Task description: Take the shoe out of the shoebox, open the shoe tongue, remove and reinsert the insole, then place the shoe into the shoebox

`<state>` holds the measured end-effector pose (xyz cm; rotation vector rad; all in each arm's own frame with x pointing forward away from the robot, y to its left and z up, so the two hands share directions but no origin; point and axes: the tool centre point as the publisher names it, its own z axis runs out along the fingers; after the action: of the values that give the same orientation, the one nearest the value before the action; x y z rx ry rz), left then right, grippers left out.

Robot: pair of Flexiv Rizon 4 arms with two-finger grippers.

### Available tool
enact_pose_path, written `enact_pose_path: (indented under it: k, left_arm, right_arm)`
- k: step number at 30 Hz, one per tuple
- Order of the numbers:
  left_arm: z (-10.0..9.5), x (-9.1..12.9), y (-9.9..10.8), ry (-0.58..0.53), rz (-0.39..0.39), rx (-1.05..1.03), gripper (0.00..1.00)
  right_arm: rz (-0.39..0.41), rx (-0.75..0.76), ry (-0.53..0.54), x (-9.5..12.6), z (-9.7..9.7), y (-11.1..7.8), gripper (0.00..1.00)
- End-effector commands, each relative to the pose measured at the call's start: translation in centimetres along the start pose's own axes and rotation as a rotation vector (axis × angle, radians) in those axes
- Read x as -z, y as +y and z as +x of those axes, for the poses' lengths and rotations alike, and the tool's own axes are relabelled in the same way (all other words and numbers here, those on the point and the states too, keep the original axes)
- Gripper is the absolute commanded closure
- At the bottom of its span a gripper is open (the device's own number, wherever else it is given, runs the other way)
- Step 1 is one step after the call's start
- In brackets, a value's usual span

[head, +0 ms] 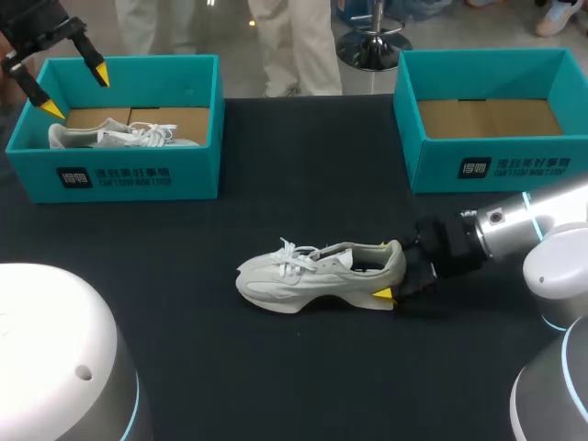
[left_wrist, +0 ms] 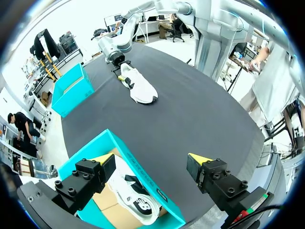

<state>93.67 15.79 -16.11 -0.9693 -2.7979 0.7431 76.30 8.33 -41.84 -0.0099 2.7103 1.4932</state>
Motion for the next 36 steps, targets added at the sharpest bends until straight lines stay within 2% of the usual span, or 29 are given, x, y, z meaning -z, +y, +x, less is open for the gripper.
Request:
enact_pose_path:
  k: [1,2,5,9,12,14,15,16,19,26,32,36]
  left_arm:
    - [1.5,0.2,-1.2,-0.080,-0.019,0.175,0.00]
    - [1.9,0.3,-1.5,-0.097,-0.003,0.227,0.00]
    - [3.0,0.2,-2.6,-0.130,-0.092,0.383,0.00]
    - [4.3,-0.1,-3.9,-0.170,-0.117,0.552,0.00]
    - [4.9,-0.6,-4.4,-0.185,-0.166,0.682,0.00]
    - [5.2,-1.0,-4.5,-0.196,-0.217,0.779,0.00]
    - [5.2,-1.2,-4.4,-0.184,-0.201,0.811,0.00]
    - [5.2,-1.4,-4.5,-0.193,-0.247,0.851,0.00]
    - [5.0,-2.3,-5.1,-0.196,-0.299,0.931,0.00]
    - [4.8,-3.9,-7.0,-0.218,-0.317,1.075,0.00]
    - [4.9,-4.6,-8.4,-0.232,-0.291,1.099,0.00]
    - [5.7,-5.2,-9.7,-0.241,-0.281,1.094,0.00]
  right_arm:
    - [0.005,-0.001,-0.002,-0.2,0.0,0.0,1.00]
    - [0.005,-0.001,-0.002,-0.2,0.0,0.0,1.00]
    - [0.005,-0.001,-0.002,-0.2,0.0,0.0,1.00]
    - [0.005,-0.001,-0.002,-0.2,0.0,0.0,1.00]
    - [0.005,-0.001,-0.002,-0.2,0.0,0.0,1.00]
    - [0.005,-0.001,-0.002,-0.2,0.0,0.0,1.00]
    - [0.005,-0.001,-0.002,-0.2,0.0,0.0,1.00]
    - [0.005,-0.001,-0.002,-0.2,0.0,0.0,1.00]
    - [0.005,-0.001,-0.002,-0.2,0.0,0.0,1.00]
    - [0.005,-0.001,-0.002,-0.2,0.0,0.0,1.00]
    - [0.005,-0.001,-0.002,-0.2,0.0,0.0,1.00]
    - [0.005,-0.001,-0.002,-0.2,0.0,0.0,1.00]
